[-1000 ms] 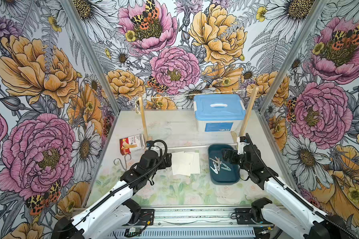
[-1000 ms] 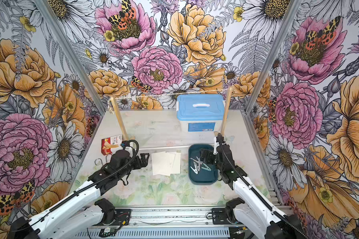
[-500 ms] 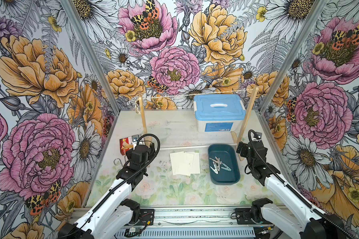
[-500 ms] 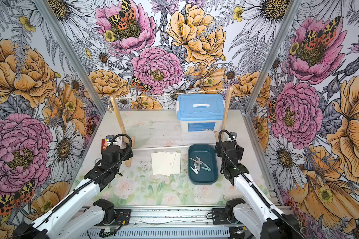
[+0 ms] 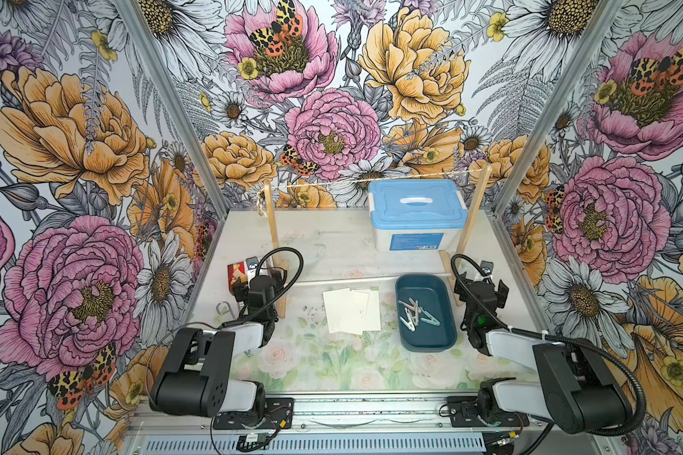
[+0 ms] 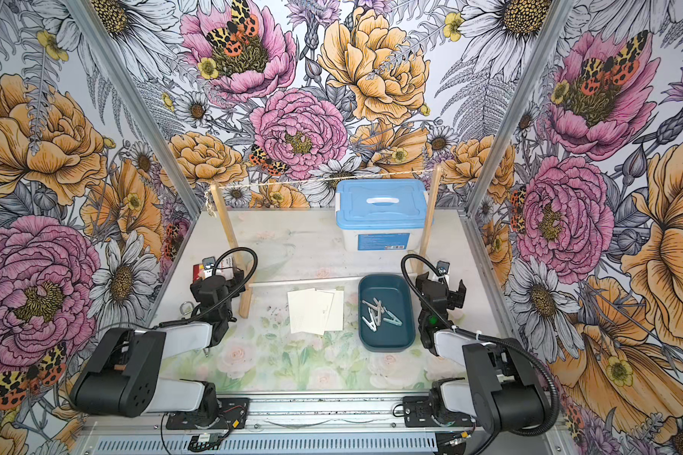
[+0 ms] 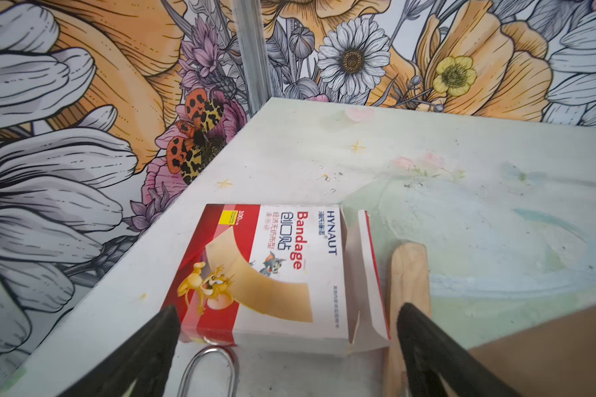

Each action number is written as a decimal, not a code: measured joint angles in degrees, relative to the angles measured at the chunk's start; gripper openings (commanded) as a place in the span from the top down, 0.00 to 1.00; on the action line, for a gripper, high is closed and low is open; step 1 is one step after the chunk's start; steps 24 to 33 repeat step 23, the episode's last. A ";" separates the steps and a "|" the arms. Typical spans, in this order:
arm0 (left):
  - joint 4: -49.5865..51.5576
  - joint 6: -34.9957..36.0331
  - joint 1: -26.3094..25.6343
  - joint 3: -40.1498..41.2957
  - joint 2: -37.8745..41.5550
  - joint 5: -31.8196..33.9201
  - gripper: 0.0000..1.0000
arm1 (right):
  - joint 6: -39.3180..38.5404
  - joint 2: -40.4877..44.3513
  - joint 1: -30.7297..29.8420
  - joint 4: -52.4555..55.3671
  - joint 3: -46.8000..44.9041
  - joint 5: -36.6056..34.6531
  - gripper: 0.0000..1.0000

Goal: Remove the postcards from the strings
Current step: Reset both arms

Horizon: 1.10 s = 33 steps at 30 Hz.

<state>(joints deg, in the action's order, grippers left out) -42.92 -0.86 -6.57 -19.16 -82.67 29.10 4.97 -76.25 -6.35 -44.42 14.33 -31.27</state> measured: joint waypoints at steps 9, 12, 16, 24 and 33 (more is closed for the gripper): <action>-14.27 2.40 1.16 1.77 -6.56 -5.22 0.01 | -2.49 -12.68 1.36 -17.14 -0.90 9.73 0.00; -14.19 2.36 1.90 0.76 -6.56 -6.71 0.01 | -2.49 -12.61 1.36 -16.81 0.22 9.60 0.00; -14.10 2.34 2.43 0.28 -6.56 -7.80 0.01 | -2.49 -12.61 1.29 -16.35 1.66 9.46 0.01; -12.09 1.64 4.63 -1.33 -6.56 -11.41 0.01 | -1.99 -12.61 2.64 -11.47 5.05 10.60 0.00; -12.09 1.64 4.63 -1.33 -6.56 -11.41 0.01 | -1.99 -12.61 2.64 -11.47 5.05 10.60 0.00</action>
